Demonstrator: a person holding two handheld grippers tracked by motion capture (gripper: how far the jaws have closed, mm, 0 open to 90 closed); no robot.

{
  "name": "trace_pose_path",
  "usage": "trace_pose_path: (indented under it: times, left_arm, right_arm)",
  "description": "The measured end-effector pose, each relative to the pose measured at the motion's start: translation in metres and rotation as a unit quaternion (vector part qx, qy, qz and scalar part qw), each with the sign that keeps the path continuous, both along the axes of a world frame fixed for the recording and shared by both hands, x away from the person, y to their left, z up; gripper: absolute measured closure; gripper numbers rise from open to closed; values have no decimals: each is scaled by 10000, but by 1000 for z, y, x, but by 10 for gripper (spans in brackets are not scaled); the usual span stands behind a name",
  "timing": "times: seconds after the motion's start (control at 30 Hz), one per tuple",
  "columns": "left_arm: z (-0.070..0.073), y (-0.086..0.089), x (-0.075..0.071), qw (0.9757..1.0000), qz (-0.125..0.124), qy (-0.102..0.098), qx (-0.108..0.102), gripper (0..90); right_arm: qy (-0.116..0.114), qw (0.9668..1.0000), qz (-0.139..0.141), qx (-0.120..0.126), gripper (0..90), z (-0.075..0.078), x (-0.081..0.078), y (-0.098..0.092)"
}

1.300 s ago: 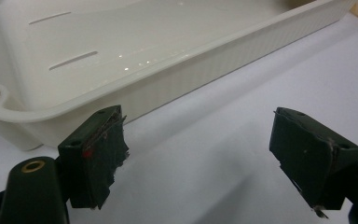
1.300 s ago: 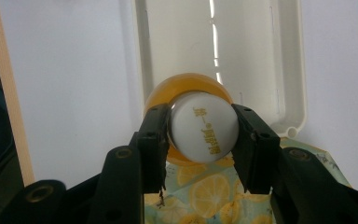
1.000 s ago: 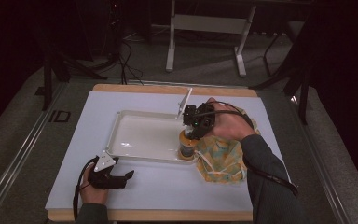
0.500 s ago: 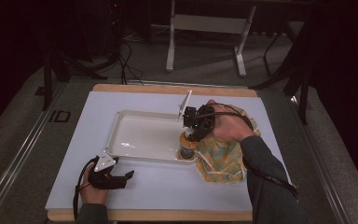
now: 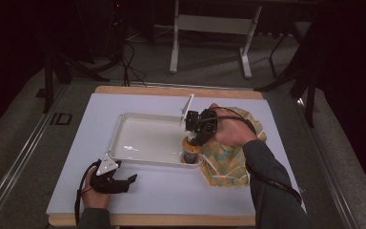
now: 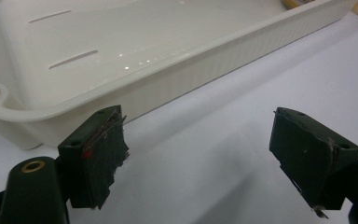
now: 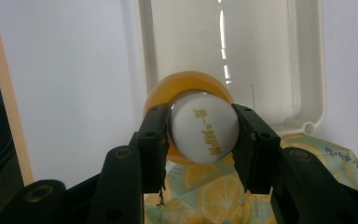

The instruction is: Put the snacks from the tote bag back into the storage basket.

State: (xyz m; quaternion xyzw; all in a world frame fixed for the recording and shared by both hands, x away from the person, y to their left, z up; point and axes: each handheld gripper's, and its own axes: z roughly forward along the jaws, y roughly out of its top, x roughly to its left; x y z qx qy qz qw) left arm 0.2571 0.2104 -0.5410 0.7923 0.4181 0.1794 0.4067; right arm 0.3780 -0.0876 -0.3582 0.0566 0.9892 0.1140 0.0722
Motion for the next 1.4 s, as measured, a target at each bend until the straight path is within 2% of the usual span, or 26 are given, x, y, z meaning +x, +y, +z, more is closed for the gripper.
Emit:
trace_pose_path:
  times: [0.27, 0.53, 0.67, 1.4]
  left_arm:
    - [0, 0, 0, 10000, 7, 13, 0, 186]
    - [0, 0, 0, 10000, 6, 12, -2, 186]
    - [0, 0, 0, 10000, 7, 16, -2, 186]
    - [0, 0, 1, 10000, 17, 31, -4, 186]
  right_arm:
    - [-21, 10000, -12, 61, 576, -1, 1, 0]
    - [27, 10000, -18, 47, 510, -5, 0, 1]
    - [-40, 10000, -24, 46, 473, -6, 0, 0]
    - [-58, 9997, -150, 187, 443, -2, -4, -20]
